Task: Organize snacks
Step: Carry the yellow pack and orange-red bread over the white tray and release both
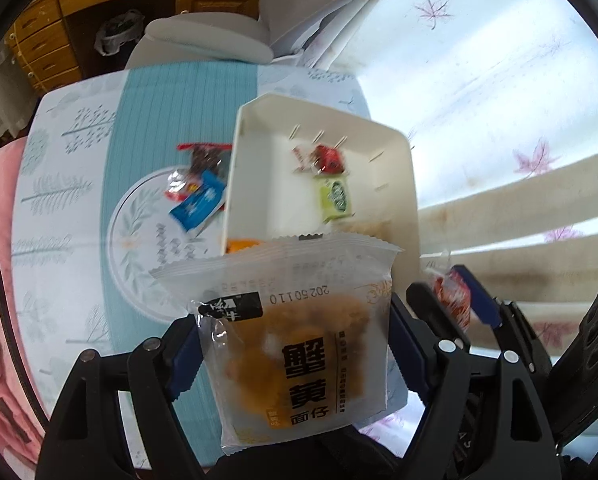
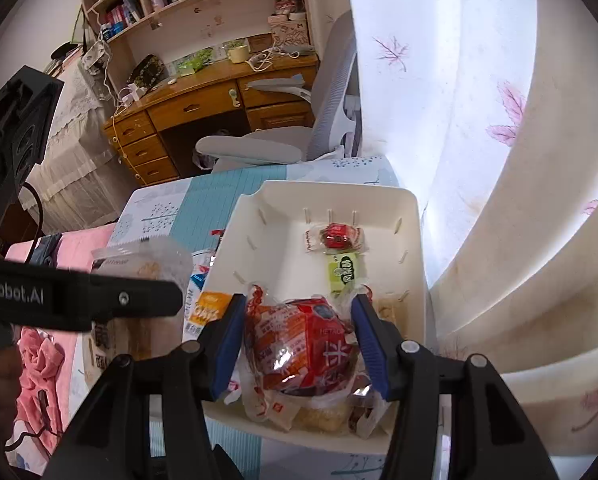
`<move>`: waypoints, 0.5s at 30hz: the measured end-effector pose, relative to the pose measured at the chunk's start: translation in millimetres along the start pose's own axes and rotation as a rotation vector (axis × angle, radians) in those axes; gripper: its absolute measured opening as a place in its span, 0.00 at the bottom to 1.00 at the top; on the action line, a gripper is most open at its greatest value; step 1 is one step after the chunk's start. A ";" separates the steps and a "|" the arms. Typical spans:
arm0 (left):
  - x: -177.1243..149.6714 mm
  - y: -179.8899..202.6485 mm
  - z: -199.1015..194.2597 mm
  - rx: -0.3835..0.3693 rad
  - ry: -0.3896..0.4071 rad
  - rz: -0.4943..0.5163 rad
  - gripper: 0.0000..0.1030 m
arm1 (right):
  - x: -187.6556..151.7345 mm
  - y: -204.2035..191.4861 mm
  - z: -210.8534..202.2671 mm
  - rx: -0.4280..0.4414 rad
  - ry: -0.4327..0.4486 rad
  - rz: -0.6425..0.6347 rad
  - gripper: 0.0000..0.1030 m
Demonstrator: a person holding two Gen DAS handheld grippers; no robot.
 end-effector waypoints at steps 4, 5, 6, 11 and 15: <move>12.8 4.8 5.8 -0.013 0.011 0.000 0.77 | 5.8 11.6 5.2 0.006 0.003 0.012 0.53; 15.6 5.6 7.8 -0.014 0.012 -0.003 0.77 | 7.0 13.5 6.7 0.010 0.003 0.013 0.53; 17.5 5.8 9.5 -0.015 0.013 -0.005 0.77 | 7.4 13.8 8.3 0.011 0.002 0.014 0.53; 24.5 1.7 12.3 -0.070 0.046 -0.042 0.84 | 8.8 18.8 17.5 -0.004 -0.029 0.017 0.57; 27.5 0.1 5.2 -0.104 0.082 -0.059 0.95 | 9.3 24.0 24.8 -0.019 -0.061 0.047 0.57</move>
Point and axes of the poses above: each gripper's, at about its wrist camera, not at the fingertips, and z roughly the way its jaws point, y to its right, x to its top, the point moved 1 cm from there along z, roughly the way its jaws point, and after that the axes turned 6 degrees about -y, right-handed, at the moved point
